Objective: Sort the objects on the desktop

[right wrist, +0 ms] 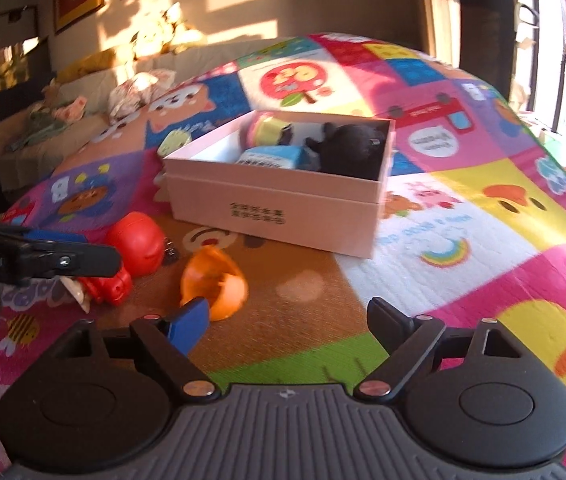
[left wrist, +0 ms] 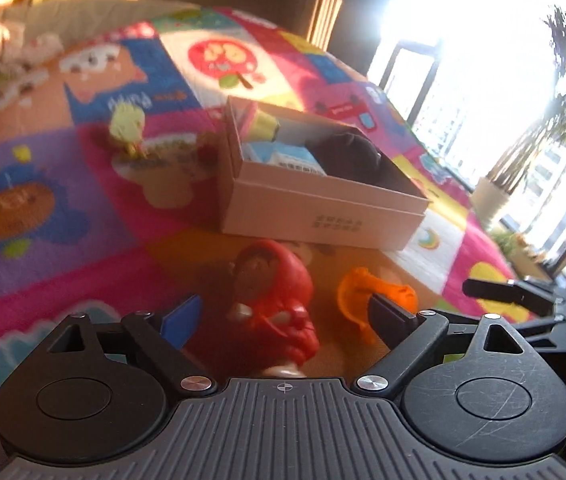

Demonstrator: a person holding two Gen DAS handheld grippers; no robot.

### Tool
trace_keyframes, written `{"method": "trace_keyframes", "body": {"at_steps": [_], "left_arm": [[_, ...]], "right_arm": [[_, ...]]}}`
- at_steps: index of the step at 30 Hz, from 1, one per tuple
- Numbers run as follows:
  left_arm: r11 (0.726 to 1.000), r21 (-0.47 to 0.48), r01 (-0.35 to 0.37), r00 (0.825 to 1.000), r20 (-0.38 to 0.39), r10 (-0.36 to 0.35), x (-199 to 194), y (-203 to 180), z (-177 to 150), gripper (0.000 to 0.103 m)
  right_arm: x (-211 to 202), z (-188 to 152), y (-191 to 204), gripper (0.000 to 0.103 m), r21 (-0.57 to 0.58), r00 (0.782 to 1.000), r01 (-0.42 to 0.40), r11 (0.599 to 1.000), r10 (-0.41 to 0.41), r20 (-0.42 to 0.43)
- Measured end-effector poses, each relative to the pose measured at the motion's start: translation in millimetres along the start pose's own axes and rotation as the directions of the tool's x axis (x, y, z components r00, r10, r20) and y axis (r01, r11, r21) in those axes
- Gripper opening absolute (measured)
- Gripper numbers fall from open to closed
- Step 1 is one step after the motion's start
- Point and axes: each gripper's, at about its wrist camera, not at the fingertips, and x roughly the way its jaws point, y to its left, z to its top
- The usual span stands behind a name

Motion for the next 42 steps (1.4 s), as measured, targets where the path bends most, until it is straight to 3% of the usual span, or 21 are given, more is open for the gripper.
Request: {"method": "trace_keyframes", "body": {"at_steps": [5, 11, 17, 22, 26, 30, 34, 37, 42], "left_arm": [[0.992, 0.089, 0.088, 0.996, 0.002, -0.089, -7.3, -16.6, -6.5, 0.096], [0.969, 0.188, 0.158, 0.987, -0.016, -0.158, -7.0, -39.7, -17.3, 0.097], [0.948, 0.259, 0.183, 0.983, -0.05, -0.176, -5.0, -53.2, -29.7, 0.098], [0.963, 0.228, 0.143, 0.99, -0.039, -0.138, -10.0, -38.9, -30.9, 0.1], [0.975, 0.188, 0.118, 0.993, -0.042, -0.112, -12.6, -25.5, -30.8, 0.1], [0.988, 0.15, 0.047, 0.999, 0.01, -0.049, -26.4, -6.3, -22.2, 0.1], [0.993, 0.052, -0.109, 0.992, 0.066, 0.105, -40.0, 15.8, -7.4, 0.101], [0.979, -0.019, -0.201, 0.976, 0.083, 0.202, -45.4, 30.3, 1.1, 0.101], [0.968, -0.077, -0.241, 0.966, 0.077, 0.246, -55.8, 45.0, 1.3, 0.101]], "right_arm": [[-6.9, 4.2, -11.6, 0.088, 0.051, 1.0, -0.013, 0.999, 0.012, 0.012], [-6.0, 53.5, 7.5, 0.088, -0.046, 0.987, -0.156, 0.987, 0.158, 0.039], [32.4, 78.9, 40.6, 0.084, -0.154, 0.975, -0.223, 0.963, 0.217, -0.053], [58.1, 71.9, 44.1, 0.082, -0.182, 0.981, -0.171, 0.968, 0.149, -0.127], [44.3, 59.8, 35.0, 0.082, -0.226, 0.998, -0.043, 0.973, 0.031, -0.056], [3.5, 49.1, 27.2, 0.082, -0.25, 0.997, -0.072, 0.966, 0.079, 0.021], [-22.8, 32.4, 46.1, 0.075, -0.355, 0.984, -0.146, 0.923, 0.174, 0.047], [-14.4, 21.6, 69.0, 0.073, -0.434, 0.978, -0.172, 0.885, 0.205, 0.029], [21.1, 7.3, 104.2, 0.06, -0.542, 0.989, -0.135, 0.829, 0.149, -0.018]]}}
